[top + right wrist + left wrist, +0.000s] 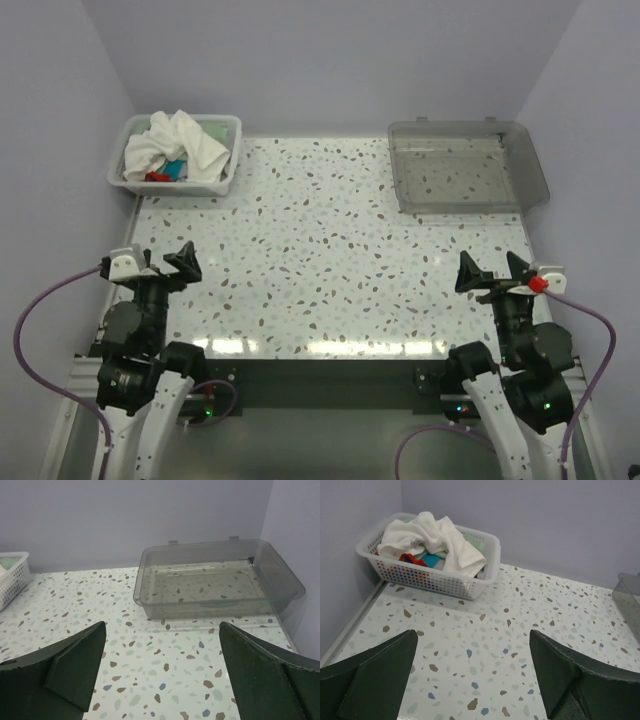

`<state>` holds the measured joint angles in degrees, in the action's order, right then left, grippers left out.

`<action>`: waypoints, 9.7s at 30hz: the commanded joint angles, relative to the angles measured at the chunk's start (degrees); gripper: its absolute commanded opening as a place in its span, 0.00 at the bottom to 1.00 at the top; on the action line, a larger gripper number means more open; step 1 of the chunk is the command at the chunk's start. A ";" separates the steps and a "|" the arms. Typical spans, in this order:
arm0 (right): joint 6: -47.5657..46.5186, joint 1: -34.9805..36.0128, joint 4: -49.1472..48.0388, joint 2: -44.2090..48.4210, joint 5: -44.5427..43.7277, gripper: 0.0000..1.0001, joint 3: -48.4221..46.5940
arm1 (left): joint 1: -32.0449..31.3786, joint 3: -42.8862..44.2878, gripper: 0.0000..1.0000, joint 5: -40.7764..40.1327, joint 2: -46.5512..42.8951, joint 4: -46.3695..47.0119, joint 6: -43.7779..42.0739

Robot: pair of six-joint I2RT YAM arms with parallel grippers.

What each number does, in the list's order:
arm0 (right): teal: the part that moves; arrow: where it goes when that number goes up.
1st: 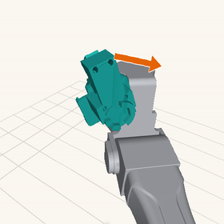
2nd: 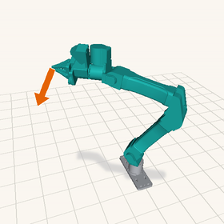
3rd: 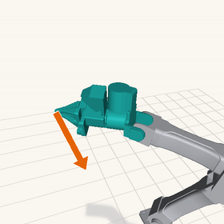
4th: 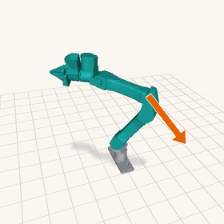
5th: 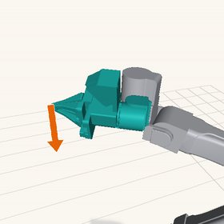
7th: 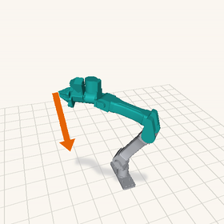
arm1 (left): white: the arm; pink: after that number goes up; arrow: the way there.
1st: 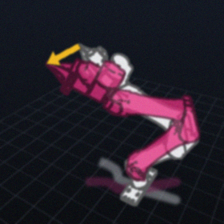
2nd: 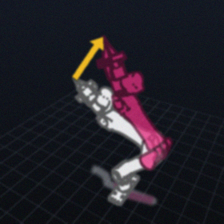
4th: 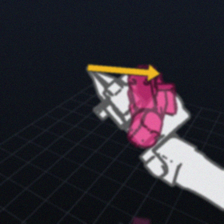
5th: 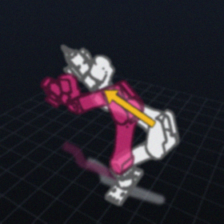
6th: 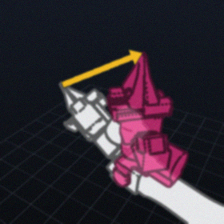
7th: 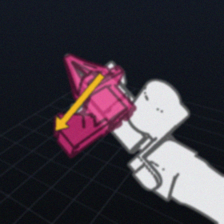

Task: Fold and stack the towels
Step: Grab crumpled towel, then move the towel to the center of the board, then flatten out the crumpled towel

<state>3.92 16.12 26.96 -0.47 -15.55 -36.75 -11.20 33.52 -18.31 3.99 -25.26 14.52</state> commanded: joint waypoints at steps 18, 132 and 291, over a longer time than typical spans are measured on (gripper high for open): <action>1.00 0.84 1.00 -6.38 -0.18 0.99 -3.77 | 1.79 26.14 1.00 -9.90 66.64 16.90 3.06; 5.22 18.68 -1.04 -96.92 18.20 0.19 -20.11 | -8.40 28.61 0.64 22.08 99.27 20.42 19.31; 16.03 18.60 4.42 -81.27 7.91 0.05 -11.85 | -17.88 20.96 0.71 3.63 75.97 -0.41 29.16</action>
<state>20.88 34.50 30.68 -81.97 -5.21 -48.12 -27.64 50.24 -12.45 74.46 -23.46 43.92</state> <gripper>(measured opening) 0.056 0.745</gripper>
